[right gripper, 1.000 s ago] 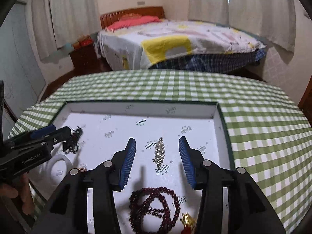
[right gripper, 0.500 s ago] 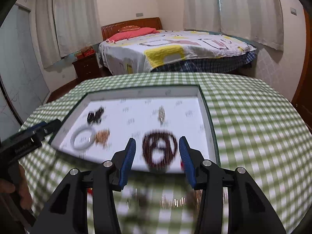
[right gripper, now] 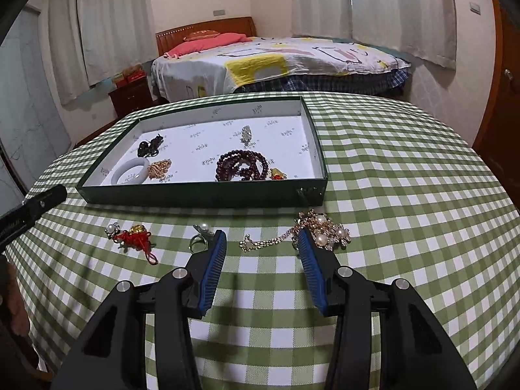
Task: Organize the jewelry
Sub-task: 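Grasp the silver pearl ring with the right tool while the left tool approaches the flower brooch, then grasp the pearl flower brooch with the left tool while the right tool holds the ring, then carry the flower brooch and ring in both tools over the box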
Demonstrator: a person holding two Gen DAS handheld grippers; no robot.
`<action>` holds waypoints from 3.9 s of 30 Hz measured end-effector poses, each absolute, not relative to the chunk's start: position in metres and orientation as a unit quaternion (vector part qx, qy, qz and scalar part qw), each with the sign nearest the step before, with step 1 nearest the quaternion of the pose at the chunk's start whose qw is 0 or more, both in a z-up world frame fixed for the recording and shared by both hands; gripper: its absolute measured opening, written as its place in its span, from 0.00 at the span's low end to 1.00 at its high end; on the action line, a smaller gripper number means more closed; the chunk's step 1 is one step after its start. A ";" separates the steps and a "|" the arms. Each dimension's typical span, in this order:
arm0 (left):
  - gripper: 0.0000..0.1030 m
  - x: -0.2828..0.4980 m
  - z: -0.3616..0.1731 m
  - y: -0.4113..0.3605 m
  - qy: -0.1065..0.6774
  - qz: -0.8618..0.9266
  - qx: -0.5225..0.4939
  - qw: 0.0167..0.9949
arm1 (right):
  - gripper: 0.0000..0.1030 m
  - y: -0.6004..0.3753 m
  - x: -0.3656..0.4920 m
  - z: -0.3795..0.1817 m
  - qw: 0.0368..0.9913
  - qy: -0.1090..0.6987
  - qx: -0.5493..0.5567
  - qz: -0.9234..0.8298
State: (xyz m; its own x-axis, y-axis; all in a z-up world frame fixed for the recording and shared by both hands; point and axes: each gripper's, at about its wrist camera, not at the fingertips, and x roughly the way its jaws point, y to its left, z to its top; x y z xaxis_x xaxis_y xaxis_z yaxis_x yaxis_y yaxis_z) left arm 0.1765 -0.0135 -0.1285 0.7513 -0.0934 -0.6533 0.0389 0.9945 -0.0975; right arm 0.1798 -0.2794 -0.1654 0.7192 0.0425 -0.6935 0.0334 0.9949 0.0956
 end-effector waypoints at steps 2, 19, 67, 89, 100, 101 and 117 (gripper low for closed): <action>0.64 0.174 -0.129 -0.013 0.349 -0.034 -0.037 0.936 | 0.45 -0.276 0.180 -0.165 0.926 0.373 0.050 0.007; 0.64 0.180 -0.137 -0.004 0.355 -0.021 -0.038 0.934 | 0.37 -0.232 0.221 -0.179 0.906 0.420 0.032 0.032; 0.38 0.208 -0.180 -0.059 0.436 -0.079 0.006 0.896 | 0.21 -0.268 0.202 -0.178 0.908 0.416 0.034 0.022; 0.19 0.195 -0.166 -0.049 0.407 -0.086 0.002 0.909 | 0.21 -0.271 0.201 -0.173 0.911 0.410 0.035 0.022; 0.19 0.193 -0.121 -0.038 0.354 -0.082 -0.014 0.931 | 0.21 -0.273 0.203 -0.145 0.925 0.377 0.036 0.027; 0.19 0.193 -0.116 -0.037 0.348 -0.083 -0.015 0.934 | 0.21 -0.273 0.205 -0.140 0.928 0.371 0.035 0.027; 0.19 0.269 -0.068 -0.065 0.272 -0.103 -0.010 0.957 | 0.21 -0.278 0.280 -0.085 0.960 0.278 0.012 0.028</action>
State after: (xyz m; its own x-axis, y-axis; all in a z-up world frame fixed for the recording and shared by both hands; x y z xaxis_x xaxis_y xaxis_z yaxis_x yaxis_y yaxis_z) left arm 0.2690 -0.0654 -0.0677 0.8308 -0.2020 -0.5187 0.1912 0.9787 -0.0750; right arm 0.2799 -0.2777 -0.0851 0.8437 0.0614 -0.5333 -0.0480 0.9981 0.0390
